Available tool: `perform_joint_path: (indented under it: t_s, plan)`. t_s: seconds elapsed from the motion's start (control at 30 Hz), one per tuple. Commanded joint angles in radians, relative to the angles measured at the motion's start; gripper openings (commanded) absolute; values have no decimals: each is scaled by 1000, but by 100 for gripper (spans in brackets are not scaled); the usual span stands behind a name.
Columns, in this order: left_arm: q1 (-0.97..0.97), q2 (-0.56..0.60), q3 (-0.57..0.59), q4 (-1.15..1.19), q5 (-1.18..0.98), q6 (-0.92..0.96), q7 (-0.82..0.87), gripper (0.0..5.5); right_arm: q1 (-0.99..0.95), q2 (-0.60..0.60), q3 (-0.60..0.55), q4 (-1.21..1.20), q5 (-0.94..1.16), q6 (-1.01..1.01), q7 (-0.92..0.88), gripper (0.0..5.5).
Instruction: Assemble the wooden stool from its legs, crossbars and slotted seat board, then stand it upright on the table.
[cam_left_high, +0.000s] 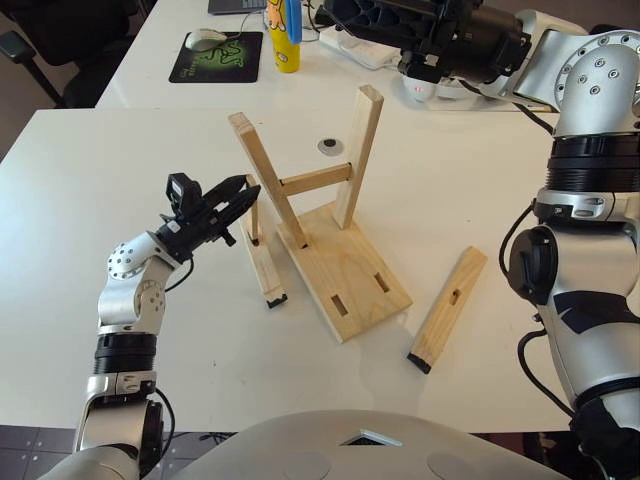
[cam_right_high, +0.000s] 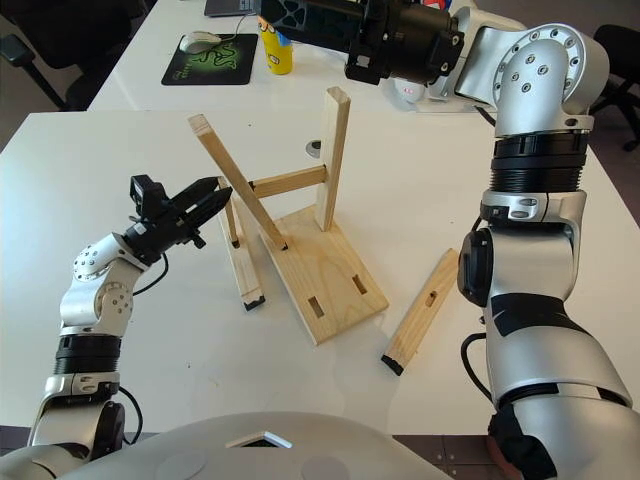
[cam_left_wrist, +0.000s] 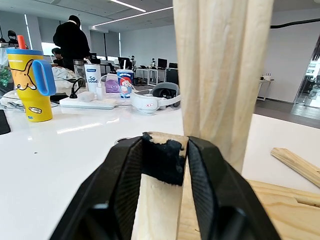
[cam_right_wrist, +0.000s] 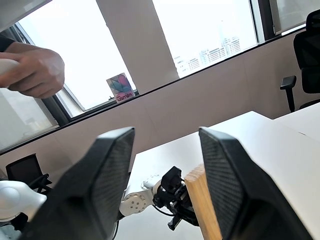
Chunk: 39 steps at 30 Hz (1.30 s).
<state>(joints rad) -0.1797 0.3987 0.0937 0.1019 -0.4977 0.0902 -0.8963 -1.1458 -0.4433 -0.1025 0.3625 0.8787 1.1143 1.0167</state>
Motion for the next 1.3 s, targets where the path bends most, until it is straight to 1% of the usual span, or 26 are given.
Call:
perform_joint_path:
  t_s: [0.03,0.23,0.7,1.3]
  plan:
    - [69,17,-7,-27,13,37,1,133,-19,4,-15,-9,-2,11,-7,238]
    - [103,32,11,-93,-7,60,10,133,-9,5,-29,-20,1,16,-19,238]
    - [214,27,42,-218,-40,75,55,133,-10,4,-41,-23,-1,19,-23,238]
    - [340,58,43,-272,-54,90,42,133,15,6,-74,-64,16,41,-60,238]
